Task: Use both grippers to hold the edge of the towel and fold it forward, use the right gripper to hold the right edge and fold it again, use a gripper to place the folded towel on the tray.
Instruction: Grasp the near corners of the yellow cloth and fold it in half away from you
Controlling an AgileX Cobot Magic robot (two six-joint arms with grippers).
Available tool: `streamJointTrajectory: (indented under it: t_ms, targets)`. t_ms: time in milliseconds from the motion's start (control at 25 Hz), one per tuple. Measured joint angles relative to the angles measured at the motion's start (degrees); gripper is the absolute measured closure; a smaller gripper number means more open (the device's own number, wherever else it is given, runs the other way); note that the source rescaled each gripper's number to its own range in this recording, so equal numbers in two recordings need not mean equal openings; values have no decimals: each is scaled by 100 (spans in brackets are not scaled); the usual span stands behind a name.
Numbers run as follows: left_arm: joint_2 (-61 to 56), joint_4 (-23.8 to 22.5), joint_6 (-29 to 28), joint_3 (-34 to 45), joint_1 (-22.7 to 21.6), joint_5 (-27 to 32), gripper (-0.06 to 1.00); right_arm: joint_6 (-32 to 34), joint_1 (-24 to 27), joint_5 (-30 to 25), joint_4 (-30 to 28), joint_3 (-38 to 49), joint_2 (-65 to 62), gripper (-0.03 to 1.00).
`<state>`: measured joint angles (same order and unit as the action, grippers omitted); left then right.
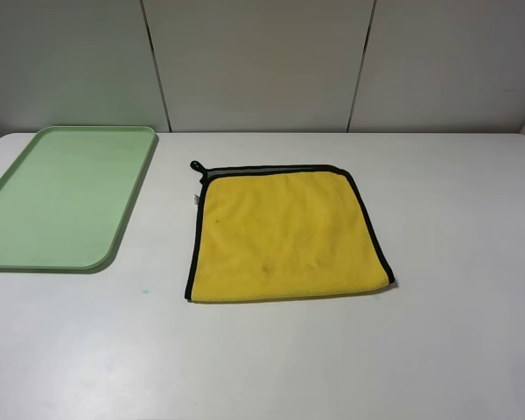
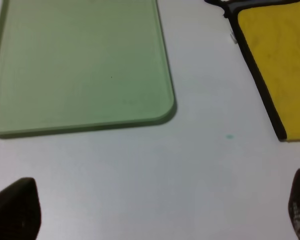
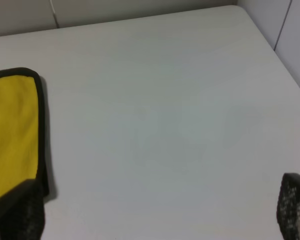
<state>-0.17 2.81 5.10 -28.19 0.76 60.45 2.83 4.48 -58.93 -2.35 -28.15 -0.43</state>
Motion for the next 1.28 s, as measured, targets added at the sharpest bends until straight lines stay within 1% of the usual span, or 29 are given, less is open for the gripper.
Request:
streamJointTrajectory:
  t_ms: [1280]
  targets:
    - [0,0,0,0,0,0,-5,0,0,0,0,0,0,-3]
